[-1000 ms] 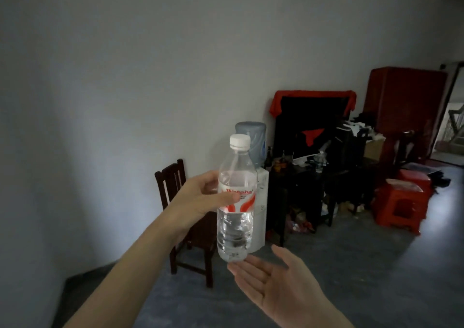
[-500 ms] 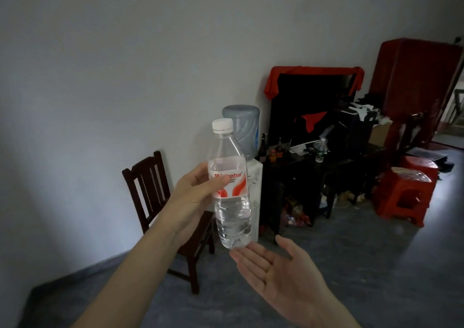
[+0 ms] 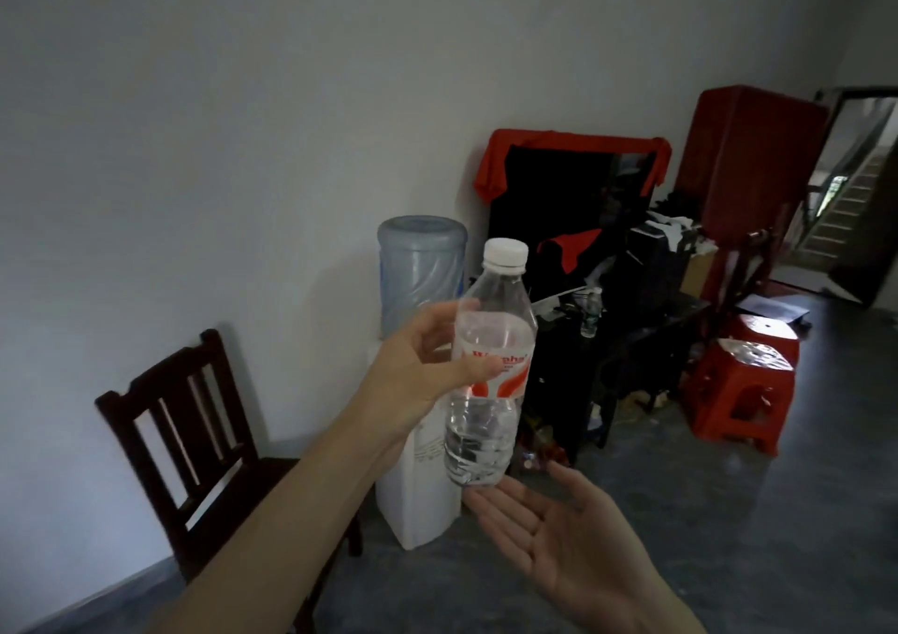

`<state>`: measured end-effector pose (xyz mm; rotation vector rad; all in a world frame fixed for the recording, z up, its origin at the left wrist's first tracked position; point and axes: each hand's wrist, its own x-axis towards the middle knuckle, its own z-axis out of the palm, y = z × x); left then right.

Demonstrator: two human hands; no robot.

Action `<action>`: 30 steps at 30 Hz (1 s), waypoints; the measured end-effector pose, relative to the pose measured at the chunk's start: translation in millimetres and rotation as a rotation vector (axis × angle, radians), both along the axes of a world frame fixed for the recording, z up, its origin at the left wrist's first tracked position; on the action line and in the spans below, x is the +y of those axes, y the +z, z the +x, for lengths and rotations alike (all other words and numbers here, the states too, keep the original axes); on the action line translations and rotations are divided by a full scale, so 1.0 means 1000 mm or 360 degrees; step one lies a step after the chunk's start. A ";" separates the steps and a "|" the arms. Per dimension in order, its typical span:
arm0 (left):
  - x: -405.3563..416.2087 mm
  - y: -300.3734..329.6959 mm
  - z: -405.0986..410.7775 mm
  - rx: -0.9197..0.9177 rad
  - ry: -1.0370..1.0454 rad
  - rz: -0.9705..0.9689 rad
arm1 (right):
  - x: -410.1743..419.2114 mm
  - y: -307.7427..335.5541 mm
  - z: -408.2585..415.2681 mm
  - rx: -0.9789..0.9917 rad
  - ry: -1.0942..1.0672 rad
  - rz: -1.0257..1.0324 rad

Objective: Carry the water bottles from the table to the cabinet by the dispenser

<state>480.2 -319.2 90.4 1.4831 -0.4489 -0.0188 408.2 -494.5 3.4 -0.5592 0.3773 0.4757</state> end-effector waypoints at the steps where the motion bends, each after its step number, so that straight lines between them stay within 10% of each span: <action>1: -0.008 0.001 0.014 -0.0016 -0.0029 0.0064 | -0.010 -0.002 0.012 0.0003 -0.0018 -0.0012; 30: -0.244 -0.052 0.381 0.0098 -0.0152 0.0242 | -0.267 -0.045 0.352 0.0071 -0.0031 -0.0116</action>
